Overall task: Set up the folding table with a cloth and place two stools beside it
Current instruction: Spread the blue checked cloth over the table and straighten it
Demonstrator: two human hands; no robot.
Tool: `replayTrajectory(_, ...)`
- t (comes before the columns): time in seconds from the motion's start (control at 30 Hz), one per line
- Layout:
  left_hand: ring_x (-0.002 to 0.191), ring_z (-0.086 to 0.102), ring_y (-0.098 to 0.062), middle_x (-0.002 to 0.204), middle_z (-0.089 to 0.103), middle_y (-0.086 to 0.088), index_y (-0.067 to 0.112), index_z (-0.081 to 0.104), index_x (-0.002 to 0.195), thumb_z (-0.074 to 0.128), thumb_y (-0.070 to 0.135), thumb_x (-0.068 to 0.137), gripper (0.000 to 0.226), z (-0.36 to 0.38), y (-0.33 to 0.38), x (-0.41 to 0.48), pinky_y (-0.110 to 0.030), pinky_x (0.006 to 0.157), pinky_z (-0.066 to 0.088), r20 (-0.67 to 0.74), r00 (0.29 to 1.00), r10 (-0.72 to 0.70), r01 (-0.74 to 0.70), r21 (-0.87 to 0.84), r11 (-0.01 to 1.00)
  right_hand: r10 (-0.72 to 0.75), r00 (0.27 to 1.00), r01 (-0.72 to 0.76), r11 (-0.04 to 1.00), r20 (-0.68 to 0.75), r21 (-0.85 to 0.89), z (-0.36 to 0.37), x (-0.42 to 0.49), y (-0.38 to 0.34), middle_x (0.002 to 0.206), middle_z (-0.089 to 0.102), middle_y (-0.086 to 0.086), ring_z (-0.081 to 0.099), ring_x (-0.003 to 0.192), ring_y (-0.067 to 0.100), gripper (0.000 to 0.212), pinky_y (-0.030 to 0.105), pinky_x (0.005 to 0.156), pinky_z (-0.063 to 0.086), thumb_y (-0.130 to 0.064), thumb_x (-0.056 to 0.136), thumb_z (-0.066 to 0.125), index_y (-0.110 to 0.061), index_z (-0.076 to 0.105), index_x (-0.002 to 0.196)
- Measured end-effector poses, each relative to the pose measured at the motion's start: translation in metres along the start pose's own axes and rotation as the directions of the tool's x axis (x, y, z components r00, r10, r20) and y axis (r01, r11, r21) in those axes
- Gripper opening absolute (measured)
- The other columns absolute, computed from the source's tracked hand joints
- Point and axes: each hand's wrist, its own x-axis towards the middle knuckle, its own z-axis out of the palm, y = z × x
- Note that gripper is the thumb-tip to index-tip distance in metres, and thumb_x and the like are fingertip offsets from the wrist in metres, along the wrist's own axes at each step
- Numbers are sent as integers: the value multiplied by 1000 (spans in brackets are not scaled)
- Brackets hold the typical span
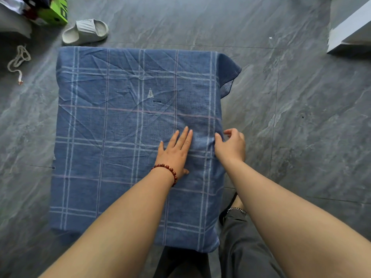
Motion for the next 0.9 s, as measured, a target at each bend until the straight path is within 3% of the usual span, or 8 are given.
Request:
replayTrajectory(0.1,141,-24,-25,147,-39,4,22,-33,139,70,54,72,127,2,-3,-4,-61,110,9,47,990,-136,139,-67,988,-198,980,199,980,-25,8,7,-16,-8,140,36,4,45,123,21,49,32,101,38,-31,90,57,-11,43,133)
replayTrajectory(0.2,138,-29,-27,143,-45,5,26,-33,139,70,59,69,129,5,-8,-9,-68,105,12,104,979,-173,183,-101,978,-368,929,368,917,32,-152,20,-30,-15,157,12,2,18,142,19,61,34,114,22,-26,94,49,-16,22,148)
replayTrajectory(0.3,138,-30,-26,141,-47,7,27,-35,137,69,62,67,130,6,-16,-12,-70,103,16,127,979,-160,171,-77,982,-357,906,419,836,229,-355,33,-37,-13,158,-15,-4,-3,146,19,64,38,116,16,-26,98,39,-20,4,151)
replayTrajectory(0.37,138,-29,-26,142,-47,6,28,-35,137,69,63,67,131,4,-20,-14,-69,104,15,147,978,-151,161,-60,985,-314,906,413,799,283,-436,36,-37,-10,156,-25,-5,-9,146,21,66,39,115,16,-25,99,37,-21,-4,151)
replayTrajectory(0.53,142,-21,-23,147,-40,3,31,-27,142,66,64,70,121,3,-31,-18,-63,109,9,101,988,-115,127,-114,985,-332,905,424,736,264,-528,35,-41,-7,156,-25,-3,-12,146,22,67,41,117,11,-25,98,36,-22,-5,151)
replayTrajectory(0.73,140,-24,-27,146,-40,1,37,-27,140,63,66,70,118,22,-54,-34,-64,108,7,98,985,-141,146,-50,988,-397,856,515,605,331,-607,50,-64,4,155,-26,-4,-19,144,21,65,48,116,-4,-30,98,35,-23,-3,151)
replayTrajectory(0.9,140,-23,-27,144,-43,5,41,-29,138,65,64,70,118,42,-64,-43,-65,107,11,78,986,-147,153,-76,985,-359,840,542,607,408,-581,68,-83,22,154,-30,2,-23,143,25,67,50,116,-2,-35,98,34,-24,-6,150)
